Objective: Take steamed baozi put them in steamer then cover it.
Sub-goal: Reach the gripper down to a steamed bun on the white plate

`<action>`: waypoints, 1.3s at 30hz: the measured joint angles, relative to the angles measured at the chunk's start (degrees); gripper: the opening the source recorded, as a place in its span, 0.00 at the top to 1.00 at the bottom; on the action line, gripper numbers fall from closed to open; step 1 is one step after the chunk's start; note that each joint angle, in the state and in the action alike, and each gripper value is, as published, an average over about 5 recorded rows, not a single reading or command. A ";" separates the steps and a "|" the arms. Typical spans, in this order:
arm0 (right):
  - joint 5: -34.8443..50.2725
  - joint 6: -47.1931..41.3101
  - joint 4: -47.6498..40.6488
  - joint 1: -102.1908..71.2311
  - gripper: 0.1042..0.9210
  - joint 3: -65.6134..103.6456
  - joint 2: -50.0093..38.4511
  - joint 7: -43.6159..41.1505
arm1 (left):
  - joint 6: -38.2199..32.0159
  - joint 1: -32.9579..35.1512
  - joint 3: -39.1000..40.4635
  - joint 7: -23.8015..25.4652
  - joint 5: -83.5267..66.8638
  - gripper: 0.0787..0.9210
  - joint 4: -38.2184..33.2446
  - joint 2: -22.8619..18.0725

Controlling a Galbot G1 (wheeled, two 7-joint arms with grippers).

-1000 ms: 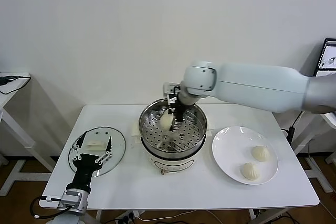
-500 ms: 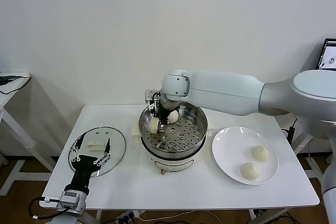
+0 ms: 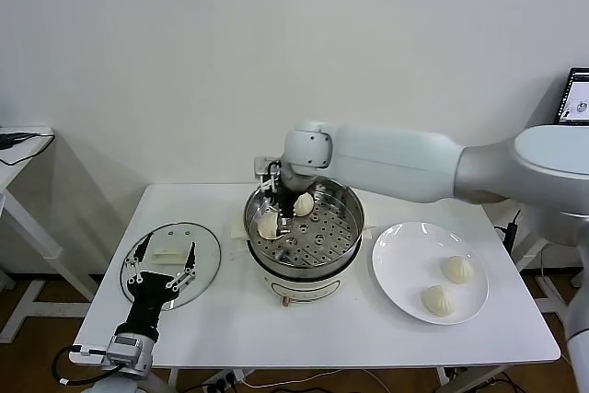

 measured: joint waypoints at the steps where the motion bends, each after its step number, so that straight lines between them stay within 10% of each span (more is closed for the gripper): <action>1: -0.24 0.41 0.81 0.73 0.12 0.01 -1.40 -0.63 | 0.01 0.09 -0.02 -0.01 0.04 0.12 -0.10 0.03; 22: -19.40 17.47 12.56 5.36 0.12 -0.62 -38.03 -21.98 | -0.52 1.43 0.38 -0.20 1.90 0.12 -0.34 -0.38; 39: -36.53 23.50 9.79 -23.92 0.12 19.97 -42.87 -23.97 | -0.76 1.43 0.62 -0.37 2.42 0.12 -0.17 -0.95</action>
